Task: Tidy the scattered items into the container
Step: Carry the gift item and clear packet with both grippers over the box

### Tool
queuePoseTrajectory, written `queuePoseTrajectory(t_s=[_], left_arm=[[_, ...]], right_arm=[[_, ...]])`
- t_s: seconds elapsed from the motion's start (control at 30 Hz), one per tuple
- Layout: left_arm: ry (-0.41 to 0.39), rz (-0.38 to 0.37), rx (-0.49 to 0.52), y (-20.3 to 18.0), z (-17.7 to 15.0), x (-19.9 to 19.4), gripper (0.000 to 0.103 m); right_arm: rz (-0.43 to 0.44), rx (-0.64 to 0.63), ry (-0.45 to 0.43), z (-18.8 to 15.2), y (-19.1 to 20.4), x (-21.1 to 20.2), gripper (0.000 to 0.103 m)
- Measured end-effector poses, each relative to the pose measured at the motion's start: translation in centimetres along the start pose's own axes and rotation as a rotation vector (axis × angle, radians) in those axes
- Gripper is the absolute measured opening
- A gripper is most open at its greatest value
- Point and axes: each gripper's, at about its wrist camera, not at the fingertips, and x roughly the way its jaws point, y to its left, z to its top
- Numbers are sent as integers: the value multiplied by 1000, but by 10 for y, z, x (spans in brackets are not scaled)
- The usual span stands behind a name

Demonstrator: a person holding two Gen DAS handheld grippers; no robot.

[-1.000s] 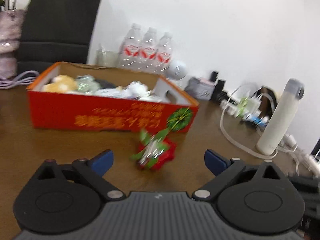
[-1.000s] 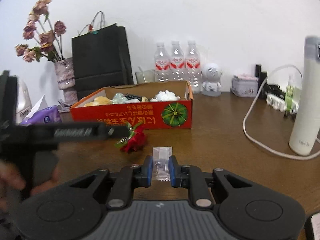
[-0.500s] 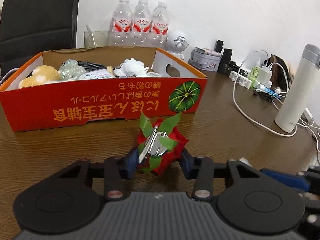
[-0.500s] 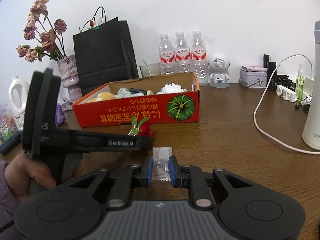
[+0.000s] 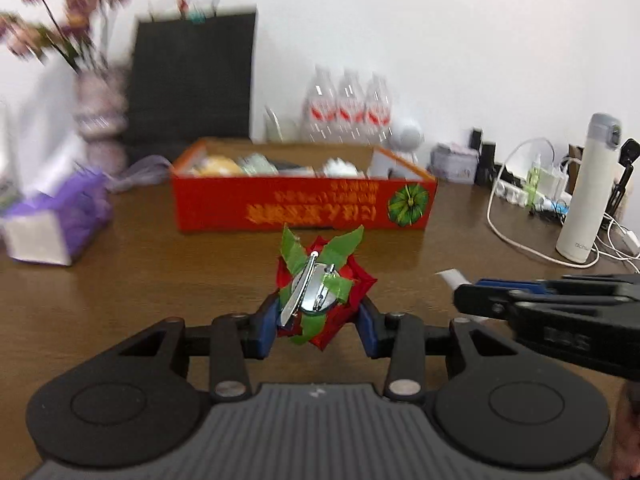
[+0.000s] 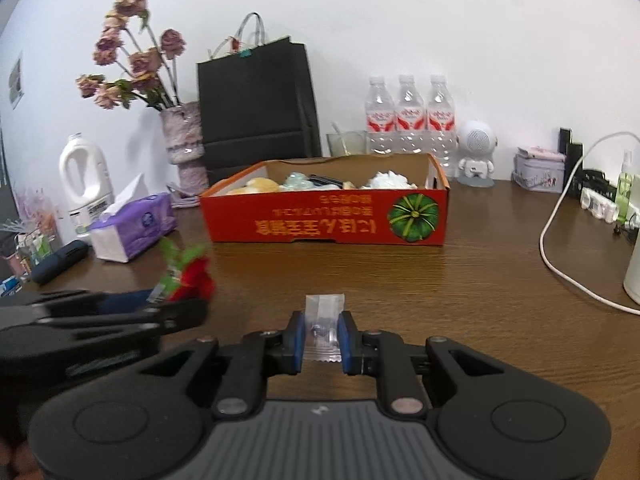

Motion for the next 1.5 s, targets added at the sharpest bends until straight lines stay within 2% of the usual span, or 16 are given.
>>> queuePoseTrajectory(t_s=[0.13, 0.23, 0.4, 0.5, 0.63, 0.73, 0.8, 0.93, 1.07, 1.13, 1.2, 1.23, 1.27, 1.33, 1.4, 1.5], left_arm=[[-124, 1, 12, -9, -14, -52, 42], [-216, -12, -17, -14, -27, -73, 42], [-204, -6, -25, -17, -45, -86, 42], [-242, -1, -15, -16, -57, -105, 42], [-280, 16, -43, -15, -62, -119, 43], [-289, -15, -57, -17, -51, -112, 43], [-295, -32, -76, -15, -34, -100, 43], [-333, -94, -99, -13, 24, -64, 43], [-380, -91, -94, -13, 75, -24, 44], [-359, -102, -99, -12, 95, 2, 44], [-285, -110, -105, -9, 125, 39, 45], [-240, -111, -109, -8, 139, 56, 45], [-185, -121, -107, -7, 153, 76, 45], [-54, -143, -140, -1, 180, 122, 44], [76, -173, -162, 2, 199, 166, 45], [305, -151, -210, 4, 205, 236, 43]], right_arm=[[-4, -41, -60, -11, 20, -33, 16], [-9, -36, -94, -30, 28, -53, 17], [-39, -6, -187, -60, 38, -86, 16], [-55, -25, -251, -72, 42, -100, 17], [-56, -16, -285, -72, 41, -108, 17], [-42, 15, -252, -57, 36, -102, 17], [-54, 23, -265, -41, 31, -96, 17], [-88, 51, -347, 12, 14, -73, 17], [-123, 77, -403, 66, -5, -37, 17], [-133, 101, -402, 91, -17, -17, 17], [-142, 107, -329, 121, -29, 11, 17], [-139, 137, -264, 139, -40, 28, 17], [-109, 177, -169, 159, -54, 50, 17], [-43, 235, -32, 188, -80, 91, 17], [-51, 220, 98, 211, -98, 131, 17], [-65, 223, 330, 237, -123, 199, 17]])
